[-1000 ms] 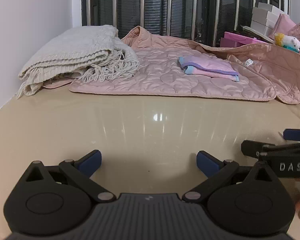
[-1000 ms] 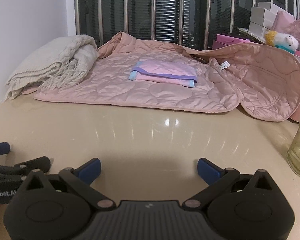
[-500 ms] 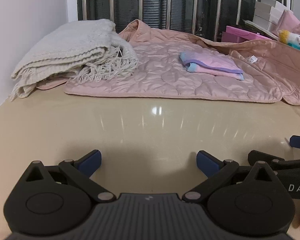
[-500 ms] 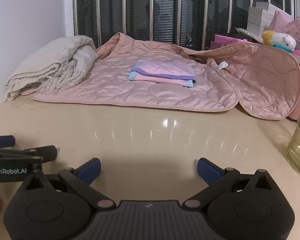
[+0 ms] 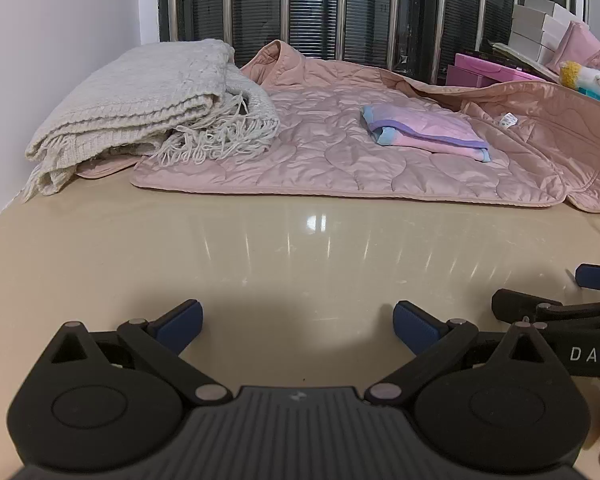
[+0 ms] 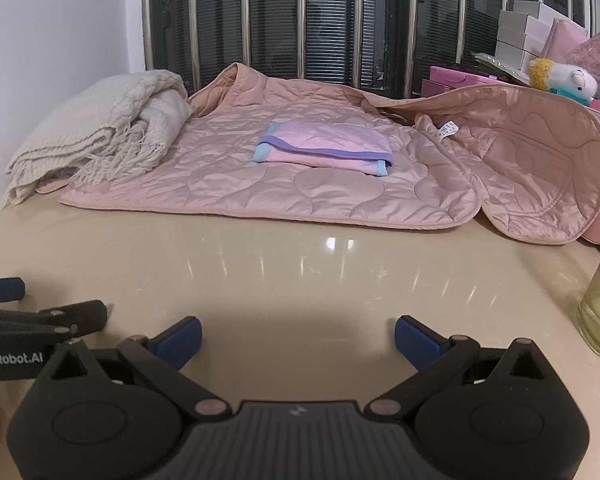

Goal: Fold clothes

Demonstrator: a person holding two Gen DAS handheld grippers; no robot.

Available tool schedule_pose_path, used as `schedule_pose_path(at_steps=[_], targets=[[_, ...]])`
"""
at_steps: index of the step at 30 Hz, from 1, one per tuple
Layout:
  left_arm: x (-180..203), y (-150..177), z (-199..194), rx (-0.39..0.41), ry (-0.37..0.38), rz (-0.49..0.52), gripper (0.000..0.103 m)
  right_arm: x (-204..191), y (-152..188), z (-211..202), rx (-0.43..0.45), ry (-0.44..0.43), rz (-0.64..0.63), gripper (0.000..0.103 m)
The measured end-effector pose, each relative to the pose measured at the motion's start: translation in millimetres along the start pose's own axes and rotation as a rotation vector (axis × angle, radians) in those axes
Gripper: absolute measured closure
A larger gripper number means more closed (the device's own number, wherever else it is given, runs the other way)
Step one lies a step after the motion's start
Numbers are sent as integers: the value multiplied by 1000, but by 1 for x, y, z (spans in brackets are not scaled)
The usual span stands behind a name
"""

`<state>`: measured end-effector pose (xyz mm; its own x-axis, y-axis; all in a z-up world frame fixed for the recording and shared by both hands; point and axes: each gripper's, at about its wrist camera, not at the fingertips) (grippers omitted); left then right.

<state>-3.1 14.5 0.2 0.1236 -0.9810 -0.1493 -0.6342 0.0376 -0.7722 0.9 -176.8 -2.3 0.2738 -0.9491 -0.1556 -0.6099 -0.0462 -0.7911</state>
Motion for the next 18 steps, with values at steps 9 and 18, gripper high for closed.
schedule_pose_path(at_steps=[9,18], targets=[[1,-1,0,-3,-12,-7,1,-1,-2,1,1,10,7,0],[2,1,-1,-2,-16,-11,1,-1,-2,0,2,6,5,0]])
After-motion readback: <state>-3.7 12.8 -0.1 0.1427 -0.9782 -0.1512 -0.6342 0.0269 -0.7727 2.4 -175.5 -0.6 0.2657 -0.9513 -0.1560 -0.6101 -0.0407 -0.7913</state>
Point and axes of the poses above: each gripper's, at about its wrist camera, not at the fingertips, and z roughly the way its jaws point, x to its right, y to its underside, and after that the axes turned 13 degrees about -y, right-handed
